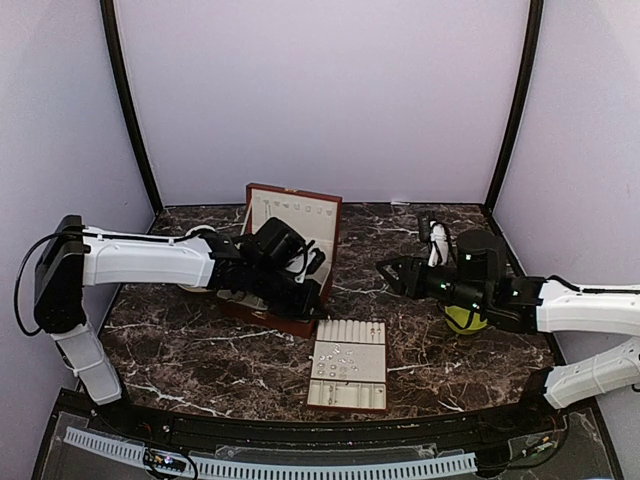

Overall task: Organize the mixed jewelry
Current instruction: Place the ring in the ring tray.

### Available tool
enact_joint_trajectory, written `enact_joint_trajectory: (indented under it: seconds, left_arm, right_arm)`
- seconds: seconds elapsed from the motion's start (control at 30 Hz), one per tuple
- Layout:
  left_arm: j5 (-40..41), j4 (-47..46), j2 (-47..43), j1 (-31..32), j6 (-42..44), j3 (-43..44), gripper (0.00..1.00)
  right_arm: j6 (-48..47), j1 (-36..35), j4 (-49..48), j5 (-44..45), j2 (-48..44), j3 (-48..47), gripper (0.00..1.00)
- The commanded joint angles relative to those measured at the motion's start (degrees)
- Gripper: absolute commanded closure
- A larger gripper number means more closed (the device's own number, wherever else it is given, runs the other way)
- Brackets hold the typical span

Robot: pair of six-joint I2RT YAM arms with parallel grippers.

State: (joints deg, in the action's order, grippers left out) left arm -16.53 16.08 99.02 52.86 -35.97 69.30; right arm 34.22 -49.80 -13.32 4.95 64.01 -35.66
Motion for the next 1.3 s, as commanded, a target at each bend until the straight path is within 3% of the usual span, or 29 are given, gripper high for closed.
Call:
enact_joint_trajectory:
  seconds: [0.0, 0.33, 0.67, 1.27]
  left_arm:
    - [2.6, 7.7, 3.3, 0.3, -3.5, 5.7, 1.00]
    - [8.3, 22.0, 13.4, 0.5, -3.2, 18.4, 1.00]
    - [13.7, 31.0, 18.1, 2.3, -5.0, 24.8, 1.00]
    - [13.2, 30.0, 21.2, 2.9, -6.8, 27.2, 1.00]
  right_arm:
    - [0.8, 0.3, -0.9, 1.7, -1.0, 1.1, 0.51]
    - [-1.0, 0.6, 0.3, 4.6, -4.1, 3.9, 0.51]
    - [-0.6, 1.4, 0.6, 5.7, -4.9, 5.2, 0.51]
    - [0.1, 2.0, 0.8, 6.2, -4.8, 5.7, 0.50]
